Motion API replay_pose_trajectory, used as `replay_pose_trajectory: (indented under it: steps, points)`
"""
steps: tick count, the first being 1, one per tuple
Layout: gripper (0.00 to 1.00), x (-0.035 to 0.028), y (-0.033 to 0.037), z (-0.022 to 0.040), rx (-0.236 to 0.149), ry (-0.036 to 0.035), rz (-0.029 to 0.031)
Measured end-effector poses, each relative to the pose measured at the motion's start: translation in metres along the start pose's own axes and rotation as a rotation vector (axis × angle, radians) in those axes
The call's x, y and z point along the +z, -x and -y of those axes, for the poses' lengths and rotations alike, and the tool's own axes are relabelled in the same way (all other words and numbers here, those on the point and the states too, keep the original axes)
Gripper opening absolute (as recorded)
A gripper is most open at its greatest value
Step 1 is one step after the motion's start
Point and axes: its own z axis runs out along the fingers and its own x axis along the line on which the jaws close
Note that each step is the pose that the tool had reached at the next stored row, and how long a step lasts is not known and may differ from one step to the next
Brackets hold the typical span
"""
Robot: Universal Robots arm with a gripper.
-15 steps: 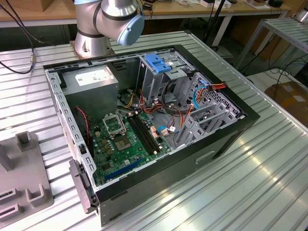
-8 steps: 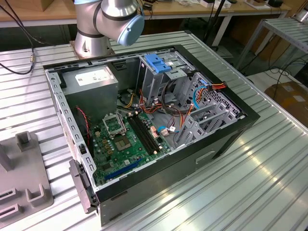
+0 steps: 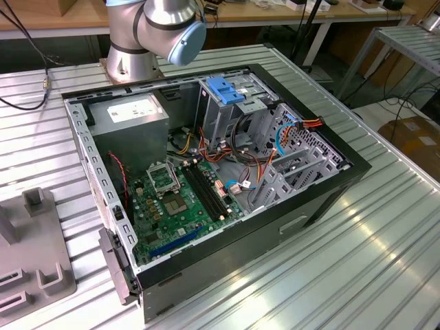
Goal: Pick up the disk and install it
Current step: 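Pick up the disk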
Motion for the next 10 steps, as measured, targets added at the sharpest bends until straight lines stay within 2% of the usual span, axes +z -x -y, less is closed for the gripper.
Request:
replay_pose_trajectory:
  steps: [8, 10]
  points:
    - [0.52, 0.0088, 0.0006, -0.0013, 0.0, 0.0001, 0.0003]
    - [0.52, 0.0136, 0.0008, -0.0013, 0.0, 0.0, 0.0003]
